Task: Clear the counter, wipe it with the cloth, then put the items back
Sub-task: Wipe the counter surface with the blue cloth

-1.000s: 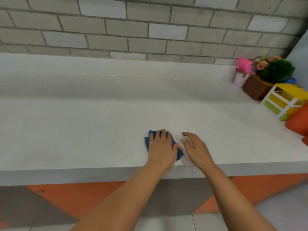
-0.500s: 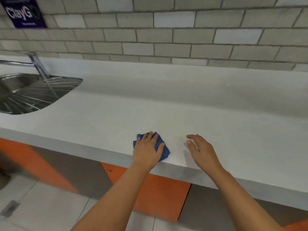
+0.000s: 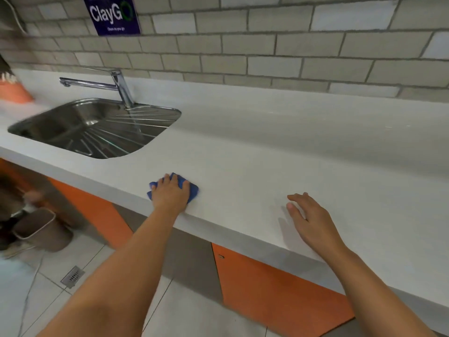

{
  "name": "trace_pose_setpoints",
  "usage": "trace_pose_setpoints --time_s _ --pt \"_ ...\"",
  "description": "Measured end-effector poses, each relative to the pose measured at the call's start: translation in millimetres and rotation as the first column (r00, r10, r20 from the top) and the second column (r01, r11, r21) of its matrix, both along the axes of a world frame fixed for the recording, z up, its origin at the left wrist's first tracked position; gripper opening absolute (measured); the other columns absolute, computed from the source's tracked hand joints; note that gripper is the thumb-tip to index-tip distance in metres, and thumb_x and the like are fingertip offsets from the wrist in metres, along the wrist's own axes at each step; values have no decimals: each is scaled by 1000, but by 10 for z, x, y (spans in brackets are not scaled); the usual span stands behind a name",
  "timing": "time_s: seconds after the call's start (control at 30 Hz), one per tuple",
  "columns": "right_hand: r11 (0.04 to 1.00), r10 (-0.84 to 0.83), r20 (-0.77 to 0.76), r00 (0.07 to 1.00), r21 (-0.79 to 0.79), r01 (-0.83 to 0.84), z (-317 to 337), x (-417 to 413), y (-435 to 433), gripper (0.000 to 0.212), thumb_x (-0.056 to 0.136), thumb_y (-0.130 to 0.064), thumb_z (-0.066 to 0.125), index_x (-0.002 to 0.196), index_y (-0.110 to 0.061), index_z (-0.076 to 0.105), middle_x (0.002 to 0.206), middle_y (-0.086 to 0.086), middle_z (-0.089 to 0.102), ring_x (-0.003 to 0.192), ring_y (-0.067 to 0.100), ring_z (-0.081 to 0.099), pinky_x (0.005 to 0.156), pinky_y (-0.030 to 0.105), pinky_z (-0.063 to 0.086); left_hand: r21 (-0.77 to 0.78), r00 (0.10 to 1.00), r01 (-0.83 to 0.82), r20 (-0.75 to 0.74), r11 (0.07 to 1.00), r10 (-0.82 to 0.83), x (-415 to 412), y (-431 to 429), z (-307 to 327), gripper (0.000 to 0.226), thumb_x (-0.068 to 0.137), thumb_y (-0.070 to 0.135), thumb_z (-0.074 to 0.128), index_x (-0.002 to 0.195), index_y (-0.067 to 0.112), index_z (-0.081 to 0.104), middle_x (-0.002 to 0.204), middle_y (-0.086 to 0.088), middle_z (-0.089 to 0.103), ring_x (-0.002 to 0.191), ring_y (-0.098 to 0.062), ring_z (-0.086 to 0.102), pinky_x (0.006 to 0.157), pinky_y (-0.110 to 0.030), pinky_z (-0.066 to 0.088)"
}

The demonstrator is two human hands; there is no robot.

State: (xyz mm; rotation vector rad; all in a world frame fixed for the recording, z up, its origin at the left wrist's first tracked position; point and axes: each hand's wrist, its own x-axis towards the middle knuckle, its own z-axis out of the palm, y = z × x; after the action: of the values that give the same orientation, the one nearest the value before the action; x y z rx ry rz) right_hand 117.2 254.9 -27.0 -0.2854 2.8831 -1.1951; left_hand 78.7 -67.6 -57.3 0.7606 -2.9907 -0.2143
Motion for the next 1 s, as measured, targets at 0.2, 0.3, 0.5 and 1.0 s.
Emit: trace_pose_setpoints --time_s 0.2,0.3,0.5,1.0 --pt "999 -32 -6 999 -13 32 60 -97 -189 37 99 -26 40 133 -14 50 145 2 44 144 12 20 110 23 19 -29 1000 -7 -18 1000 7 -39 497 7 51 96 38 25 126 3 46 127 -17 51 116 -30 47 99 -39 33" --pt "1000 -4 -1 1000 -22 4 101 -125 -351 38 99 -28 40 134 -15 50 146 1 43 144 10 19 110 23 19 -7 975 211 -71 977 -211 124 701 -75 55 99 40 24 142 8 33 147 -10 36 133 -25 34 110 -35 22" --pt "999 -38 -11 999 -15 38 175 -114 -239 38 99 -28 41 134 -16 49 146 1 42 144 10 18 112 26 20 37 1000 6 -17 999 -5 -7 -395 57 50 99 36 25 138 7 36 144 -12 38 133 -27 35 110 -39 20" --pt "917 -379 104 920 178 358 -5 34 795 47 99 -33 38 142 -14 37 151 8 33 145 22 17 118 39 18 29 781 624 -53 781 -622 -24 2119 -62 57 98 44 19 146 14 26 154 -7 22 141 -25 19 117 -40 6"
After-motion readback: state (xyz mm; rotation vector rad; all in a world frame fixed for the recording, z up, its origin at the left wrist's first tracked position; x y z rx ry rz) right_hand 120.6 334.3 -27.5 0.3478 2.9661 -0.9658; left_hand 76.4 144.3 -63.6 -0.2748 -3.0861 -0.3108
